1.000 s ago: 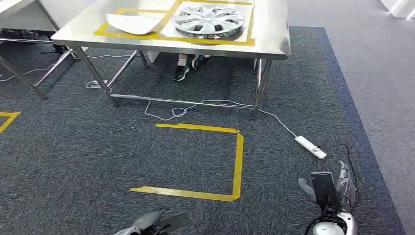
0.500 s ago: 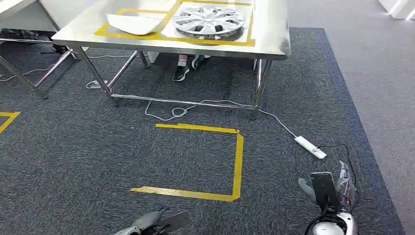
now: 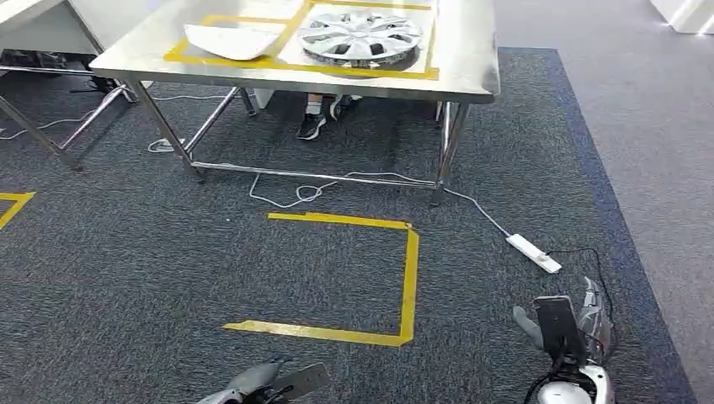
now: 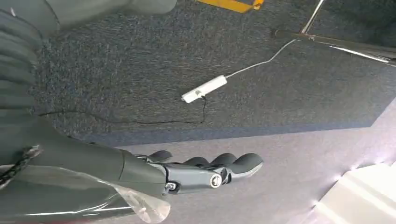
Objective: Take the parts from the cabinet and place them on the table.
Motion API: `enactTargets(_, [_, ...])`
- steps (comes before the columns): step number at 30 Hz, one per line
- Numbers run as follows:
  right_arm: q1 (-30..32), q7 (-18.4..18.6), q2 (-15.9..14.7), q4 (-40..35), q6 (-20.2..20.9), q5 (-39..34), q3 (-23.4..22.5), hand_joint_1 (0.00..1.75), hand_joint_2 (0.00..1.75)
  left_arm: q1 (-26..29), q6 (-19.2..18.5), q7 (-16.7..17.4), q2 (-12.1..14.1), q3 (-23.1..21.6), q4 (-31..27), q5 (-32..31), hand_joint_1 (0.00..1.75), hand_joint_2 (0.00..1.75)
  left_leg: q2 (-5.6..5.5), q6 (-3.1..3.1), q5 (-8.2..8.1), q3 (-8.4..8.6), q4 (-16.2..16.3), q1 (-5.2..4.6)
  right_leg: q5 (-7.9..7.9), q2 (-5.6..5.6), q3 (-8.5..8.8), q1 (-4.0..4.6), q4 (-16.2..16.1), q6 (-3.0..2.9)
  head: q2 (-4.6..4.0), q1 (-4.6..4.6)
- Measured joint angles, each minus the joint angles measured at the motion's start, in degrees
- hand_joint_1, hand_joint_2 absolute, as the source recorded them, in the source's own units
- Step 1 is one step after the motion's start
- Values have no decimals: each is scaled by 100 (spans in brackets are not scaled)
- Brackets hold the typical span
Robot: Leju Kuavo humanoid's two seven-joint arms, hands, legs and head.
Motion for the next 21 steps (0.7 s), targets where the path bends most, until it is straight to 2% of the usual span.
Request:
enactTargets(5, [0,0,0,0,0,0,0,0,175,0,0,0,0,0,0,-2,0,175,0,0,0,-2,1,0,0,0,-2,0,0,0,0,0])
enactTargets(6, [0,0,0,0,0,0,0,0,175,0,0,0,0,0,0,0,0,0,0,0,0,-3,1,0,0,0,-2,0,0,0,0,0])
enactTargets(8, [-1,34,0,2,19,-73,-2,0,175,0,0,-17,0,0,0,-2,0,0,0,1,0,-4,2,0,0,0,-5,0,0,0,0,0])
enactTargets(9, [-17,138,31,2,127,-366,-70,0,175,1,2,-61,0,0,0,-22,0,0,1,1,0,-4,3,0,0,1,-9,-2,0,0,0,0])
enactTargets(11, [-102,184,31,162,591,-1592,-473,0,175,6,39,-114,-9,0,0,-48,0,0,-1,2,1,-8,4,-1,0,-5,-9,-4,-1,1,0,0])
enactTargets(13, [-210,313,-2,681,1052,-2212,-987,0,175,21,72,-111,-17,0,0,-9,0,0,-3,4,1,-13,5,-1,-1,-9,-10,-3,-1,2,0,2])
enactTargets(17, [-252,-197,0,1828,1167,-1737,-1729,0,175,39,98,-103,-31,-4,0,31,0,0,-3,6,0,-27,6,-9,4,0,-19,-3,-1,9,0,0])
enactTargets(19, [-266,-216,18,2167,1180,-1666,-1943,0,175,38,98,-101,-35,-7,0,52,0,0,-1,6,0,-28,7,-9,5,5,-25,-5,-1,11,0,-2])
enactTargets(21, [-307,-442,59,2304,1271,-1650,-2089,0,175,38,96,-105,-39,-15,0,55,0,0,-1,9,3,-31,7,-9,6,4,-26,-5,-1,11,0,-2])
